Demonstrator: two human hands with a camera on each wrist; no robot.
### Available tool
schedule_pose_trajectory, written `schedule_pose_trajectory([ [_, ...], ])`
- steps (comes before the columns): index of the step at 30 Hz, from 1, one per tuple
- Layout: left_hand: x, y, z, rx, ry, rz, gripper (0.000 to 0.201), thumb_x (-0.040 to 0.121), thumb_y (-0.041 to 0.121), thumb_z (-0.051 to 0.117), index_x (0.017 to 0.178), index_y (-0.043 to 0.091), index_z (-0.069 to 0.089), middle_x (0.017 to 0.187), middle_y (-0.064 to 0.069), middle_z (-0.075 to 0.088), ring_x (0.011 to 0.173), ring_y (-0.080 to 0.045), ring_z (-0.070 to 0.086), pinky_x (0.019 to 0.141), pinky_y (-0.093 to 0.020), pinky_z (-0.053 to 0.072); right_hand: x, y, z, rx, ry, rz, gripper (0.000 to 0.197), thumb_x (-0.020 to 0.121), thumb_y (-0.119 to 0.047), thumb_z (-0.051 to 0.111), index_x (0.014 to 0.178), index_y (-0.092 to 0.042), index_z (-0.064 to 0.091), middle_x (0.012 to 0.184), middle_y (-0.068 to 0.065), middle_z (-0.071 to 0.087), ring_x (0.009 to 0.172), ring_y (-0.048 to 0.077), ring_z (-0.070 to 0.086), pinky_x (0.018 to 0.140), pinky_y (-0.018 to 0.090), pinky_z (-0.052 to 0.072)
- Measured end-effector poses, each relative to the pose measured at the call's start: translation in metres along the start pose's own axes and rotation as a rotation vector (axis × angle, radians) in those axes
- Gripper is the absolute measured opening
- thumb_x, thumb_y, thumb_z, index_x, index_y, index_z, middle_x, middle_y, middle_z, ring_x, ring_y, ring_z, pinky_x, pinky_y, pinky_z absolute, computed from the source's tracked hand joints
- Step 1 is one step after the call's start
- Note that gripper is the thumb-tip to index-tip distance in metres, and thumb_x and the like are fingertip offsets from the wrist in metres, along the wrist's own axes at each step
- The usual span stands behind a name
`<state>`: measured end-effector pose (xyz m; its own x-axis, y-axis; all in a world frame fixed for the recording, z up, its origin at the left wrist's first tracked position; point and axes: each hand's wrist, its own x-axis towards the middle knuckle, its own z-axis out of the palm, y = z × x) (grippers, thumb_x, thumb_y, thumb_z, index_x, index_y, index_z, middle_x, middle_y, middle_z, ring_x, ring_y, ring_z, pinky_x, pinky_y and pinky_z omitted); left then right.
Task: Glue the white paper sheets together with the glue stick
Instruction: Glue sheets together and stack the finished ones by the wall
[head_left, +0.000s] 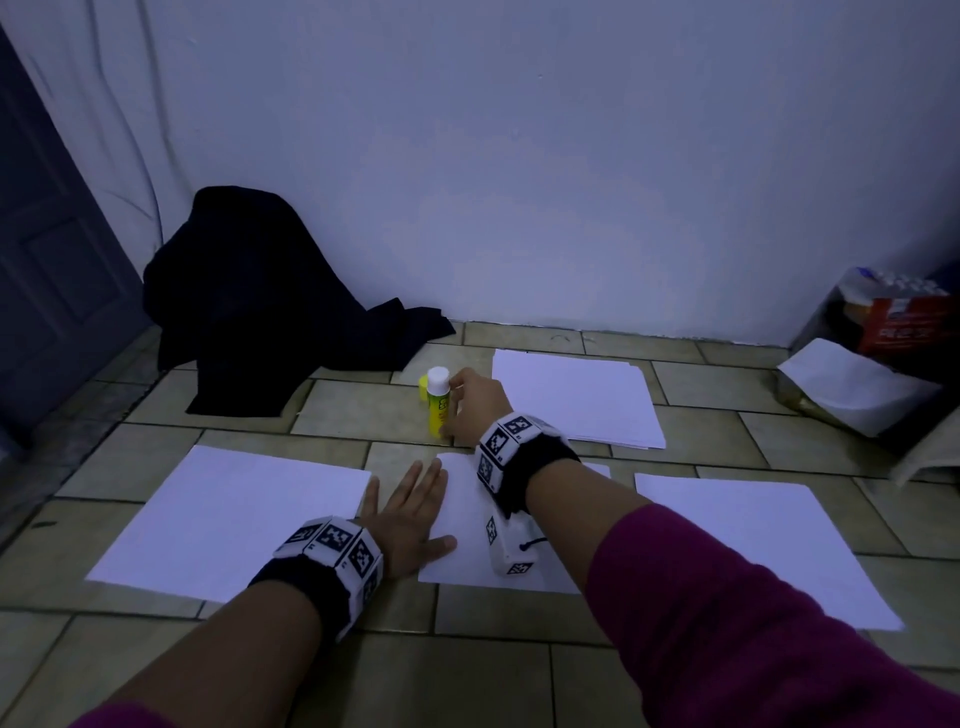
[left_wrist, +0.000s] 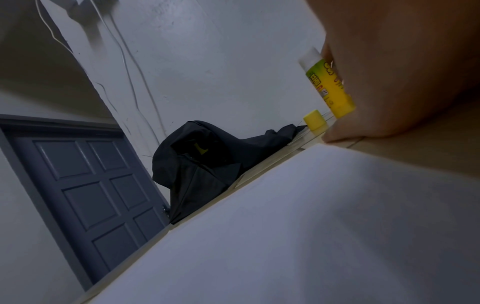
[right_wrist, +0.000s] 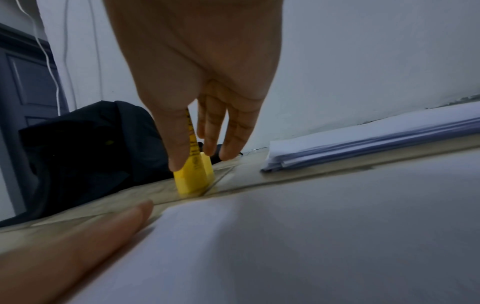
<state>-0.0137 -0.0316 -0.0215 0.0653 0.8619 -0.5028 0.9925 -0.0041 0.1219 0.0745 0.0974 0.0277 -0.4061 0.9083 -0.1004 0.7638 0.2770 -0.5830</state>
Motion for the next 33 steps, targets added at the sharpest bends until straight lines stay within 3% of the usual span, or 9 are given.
schedule_pose_trajectory([
  [2,0.0,0.0,-0.001,-0.005,-0.016,-0.009,0.116,0.05,0.072,-0.008,0.148,0.013,-0.024,0.155,0.003,-0.031,0.146,-0.014,-0.022,0.115,-0.05,-0.01,-0.004,0.004,-0.009,0.06,-0.005,0.022,0.056,0.079,-0.017,0.074,0.128,-0.007,0.047,0.121,0.013,0.059,0.111,0.026,0.057,0.089,0.033,0.049],
  [5,-0.003,0.0,-0.003,0.017,-0.034,-0.007,0.087,0.092,0.066,0.017,0.149,0.014,-0.024,0.156,0.002,-0.031,0.145,-0.014,-0.023,0.115,-0.05,-0.011,-0.018,0.016,-0.032,0.091,-0.048,0.012,0.06,0.076,-0.021,0.078,0.128,-0.01,0.049,0.127,0.007,0.057,0.116,0.02,0.053,0.087,0.023,0.041],
  [7,-0.006,0.001,-0.005,0.023,-0.041,0.0,0.082,0.1,0.054,0.028,0.149,0.013,-0.024,0.155,0.002,-0.032,0.145,-0.015,-0.024,0.115,-0.05,-0.011,-0.033,0.029,-0.053,-0.015,-0.113,0.016,0.062,0.078,-0.027,0.077,0.13,-0.013,0.048,0.133,0.003,0.052,0.122,0.017,0.048,0.093,0.024,0.039],
  [11,-0.004,0.0,-0.006,0.013,-0.064,0.002,0.085,0.099,0.055,0.031,0.149,0.013,-0.023,0.155,0.002,-0.033,0.144,-0.015,-0.025,0.115,-0.053,-0.01,-0.067,0.068,-0.099,-0.315,-0.27,0.168,0.077,0.079,-0.041,0.074,0.141,-0.016,0.035,0.144,0.002,0.042,0.131,0.021,0.041,0.102,0.032,0.035],
  [15,-0.004,0.0,-0.008,-0.004,-0.077,0.008,0.085,0.098,0.056,0.032,0.15,0.014,-0.022,0.155,0.003,-0.032,0.144,-0.016,-0.025,0.116,-0.053,-0.01,-0.104,0.117,-0.123,-0.535,-0.413,0.347,0.108,0.062,-0.052,0.083,0.146,-0.017,0.025,0.147,0.004,0.039,0.13,0.025,0.043,0.103,0.04,0.04],
  [19,-0.006,0.001,-0.009,0.03,-0.087,0.015,0.098,0.092,0.063,0.041,0.149,0.014,-0.023,0.154,0.002,-0.034,0.144,-0.018,-0.027,0.115,-0.054,-0.01,-0.141,0.161,-0.119,-0.574,-0.385,0.485,0.135,0.056,-0.055,0.084,0.152,-0.01,0.0,0.158,0.01,0.008,0.145,0.028,0.014,0.114,0.046,0.026],
  [22,-0.007,0.001,-0.009,0.047,-0.106,0.023,0.111,0.085,0.069,0.048,0.149,0.013,-0.024,0.153,0.001,-0.035,0.143,-0.018,-0.029,0.114,-0.056,-0.011,-0.154,0.179,-0.109,-0.513,-0.348,0.505,0.131,0.057,-0.049,0.086,0.149,-0.009,0.003,0.156,0.011,0.007,0.144,0.027,0.013,0.113,0.047,0.028],
  [30,-0.007,0.002,-0.008,0.047,-0.1,0.016,0.112,0.085,0.069,0.048,0.149,0.013,-0.025,0.154,0.0,-0.035,0.143,-0.019,-0.029,0.115,-0.056,-0.011,-0.166,0.189,-0.107,-0.327,-0.252,0.415,0.114,0.064,-0.034,0.087,0.149,-0.014,0.013,0.154,0.006,0.017,0.142,0.022,0.022,0.114,0.036,0.027],
  [33,-0.009,0.004,-0.009,0.057,-0.102,0.011,0.111,0.085,0.069,0.048,0.148,0.013,-0.025,0.154,-0.001,-0.035,0.143,-0.02,-0.028,0.115,-0.056,-0.011,-0.169,0.191,-0.11,-0.33,-0.255,0.405,0.107,0.072,-0.032,0.082,0.151,-0.018,0.011,0.158,0.007,0.009,0.144,0.023,0.02,0.114,0.033,0.024],
])
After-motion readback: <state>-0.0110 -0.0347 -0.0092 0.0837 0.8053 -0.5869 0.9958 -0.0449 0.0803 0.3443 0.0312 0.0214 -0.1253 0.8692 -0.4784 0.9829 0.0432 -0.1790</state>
